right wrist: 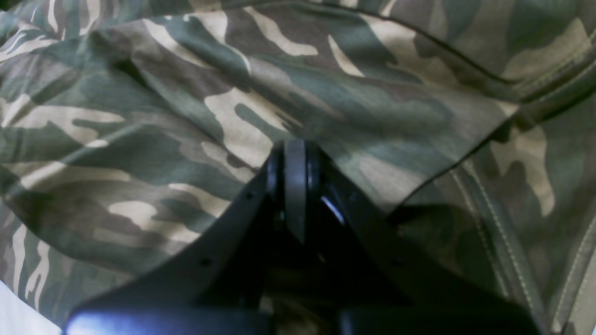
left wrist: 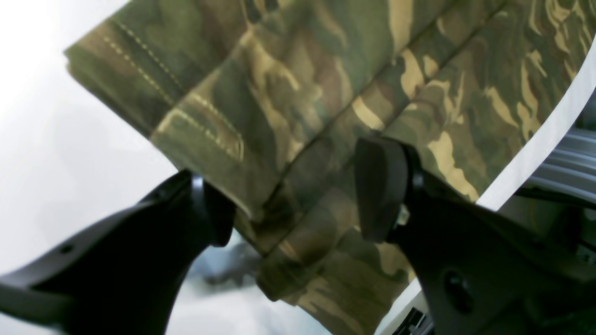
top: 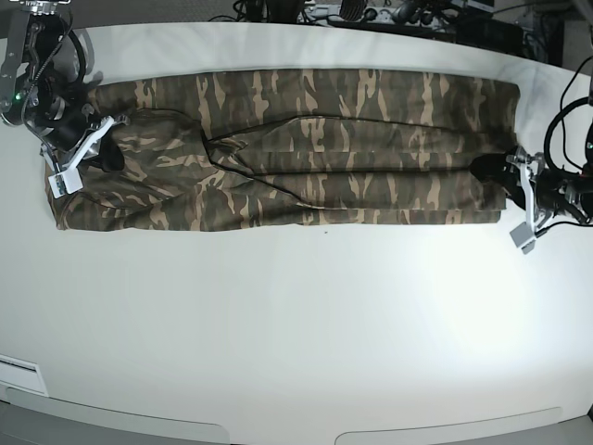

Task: Fold the T-shirt properly
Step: 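Release the left gripper and lift it away from the shirt end, then move the left gripper back to the folded shirt end and grasp it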

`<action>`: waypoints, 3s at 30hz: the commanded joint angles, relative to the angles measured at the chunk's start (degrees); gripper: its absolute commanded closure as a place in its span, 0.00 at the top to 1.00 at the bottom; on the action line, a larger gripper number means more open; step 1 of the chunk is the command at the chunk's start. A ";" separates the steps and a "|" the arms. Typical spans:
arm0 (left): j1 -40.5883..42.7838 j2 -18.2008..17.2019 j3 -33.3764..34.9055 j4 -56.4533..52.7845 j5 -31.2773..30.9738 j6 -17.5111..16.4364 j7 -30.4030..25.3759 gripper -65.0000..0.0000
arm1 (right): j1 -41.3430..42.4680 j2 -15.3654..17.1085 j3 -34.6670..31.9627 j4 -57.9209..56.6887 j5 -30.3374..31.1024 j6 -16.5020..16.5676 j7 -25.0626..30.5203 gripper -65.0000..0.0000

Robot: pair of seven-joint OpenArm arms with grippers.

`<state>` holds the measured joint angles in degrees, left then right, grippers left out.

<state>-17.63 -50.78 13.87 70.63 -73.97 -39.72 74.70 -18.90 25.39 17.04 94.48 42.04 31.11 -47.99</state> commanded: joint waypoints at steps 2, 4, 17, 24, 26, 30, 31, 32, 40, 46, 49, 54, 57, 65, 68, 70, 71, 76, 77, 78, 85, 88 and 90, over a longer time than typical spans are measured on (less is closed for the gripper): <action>-1.09 -1.77 -0.61 0.50 1.42 -0.28 -0.90 0.62 | -0.31 0.81 0.24 -0.13 -3.15 -1.07 -3.26 0.00; -1.11 -2.01 -0.61 0.50 4.39 -0.28 -2.27 0.62 | -0.31 0.81 0.24 -0.13 -3.13 -1.07 -3.67 0.00; -1.27 -5.55 -0.61 0.50 12.66 3.50 -6.95 0.00 | -0.31 0.81 0.24 -0.13 -3.10 -0.44 -3.67 0.00; -1.42 -11.19 -0.63 0.52 7.93 8.94 -6.91 0.00 | -0.28 0.81 0.24 -0.13 -3.10 -0.44 -3.65 0.00; -1.44 -12.57 -0.81 0.50 4.15 9.57 -5.68 0.00 | -0.28 0.81 0.24 -0.13 -3.08 -0.44 -3.65 0.00; -0.44 -12.68 -4.31 -0.07 0.81 9.60 -3.91 0.00 | -0.31 0.81 0.24 -0.13 -3.08 -0.44 -3.65 0.00; -0.09 -12.59 -5.62 -0.61 0.33 9.57 -3.91 0.00 | -0.33 0.81 0.24 -0.13 -3.10 -0.44 -3.65 0.00; -0.11 -12.33 -7.10 -1.51 0.42 9.60 -3.89 0.00 | -0.33 0.81 0.24 -0.13 -3.10 -0.46 -3.69 0.00; -0.15 -9.40 -24.94 -21.73 -8.17 9.64 -0.94 0.00 | -0.28 0.81 0.24 -0.13 -3.06 -0.68 -3.65 0.00; -0.15 -8.04 -25.35 -32.96 -11.03 8.50 5.30 0.00 | -0.26 0.66 0.24 -0.11 -2.89 -0.66 -3.63 0.00; -0.15 -7.04 -25.33 -33.20 -11.03 8.50 5.30 0.00 | -0.31 0.66 0.24 -0.11 -2.89 -0.66 -3.63 0.00; -0.20 -5.51 -25.14 -32.11 -11.03 8.48 5.30 0.00 | 0.17 0.66 0.24 -0.11 -6.88 -5.49 -3.69 0.00; -0.33 -4.59 -25.14 -30.49 -11.03 8.44 5.20 0.00 | 0.85 0.70 0.24 -0.11 -14.78 -13.18 -3.63 0.00; -0.39 -2.16 -25.14 -29.53 -11.03 8.39 5.09 0.00 | 1.31 0.04 0.24 -0.11 -15.43 -24.44 -3.65 0.00; -0.48 0.26 -25.14 -28.22 -11.03 7.98 5.20 0.00 | 1.77 0.02 0.24 -0.09 -15.52 -24.37 -3.63 0.00; -0.48 1.84 -25.11 -26.77 -11.03 7.80 5.30 0.00 | 2.14 0.02 0.24 -0.09 -15.54 -24.02 -3.65 0.00; -0.46 2.54 -25.11 -25.90 -11.03 7.78 5.30 0.00 | 2.29 0.02 0.24 -0.09 -15.52 -24.04 -3.65 0.00; -0.46 4.96 -21.18 -19.21 -11.03 7.85 5.30 0.00 | 2.38 0.02 0.24 -0.09 -15.52 -24.24 -3.65 0.00; -0.46 5.18 -20.06 -17.38 -11.03 8.26 5.30 0.00 | 2.38 0.02 0.24 -0.09 -15.52 -24.22 -3.65 0.00; -0.44 5.27 -18.99 -15.45 -11.03 8.85 5.30 0.00 | 2.40 0.02 0.24 -0.09 -15.52 -24.17 -3.65 0.00; 0.02 5.29 -17.25 -5.79 -11.03 8.66 5.30 0.00 | 2.38 0.02 0.24 -0.09 -15.54 -24.06 -4.09 0.00; 0.63 5.27 -17.27 -5.64 -11.03 8.63 5.30 0.00 | 2.40 0.02 0.24 -0.09 -15.54 -24.04 -4.09 0.00; 1.81 5.33 -17.25 -5.64 -11.03 8.41 5.30 0.00 | 2.38 0.02 0.26 -0.09 -15.54 -24.02 -4.11 0.00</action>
<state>-14.92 -44.01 -2.76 64.23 -83.77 -30.89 79.79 -16.03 24.75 17.26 94.80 27.86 7.68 -48.21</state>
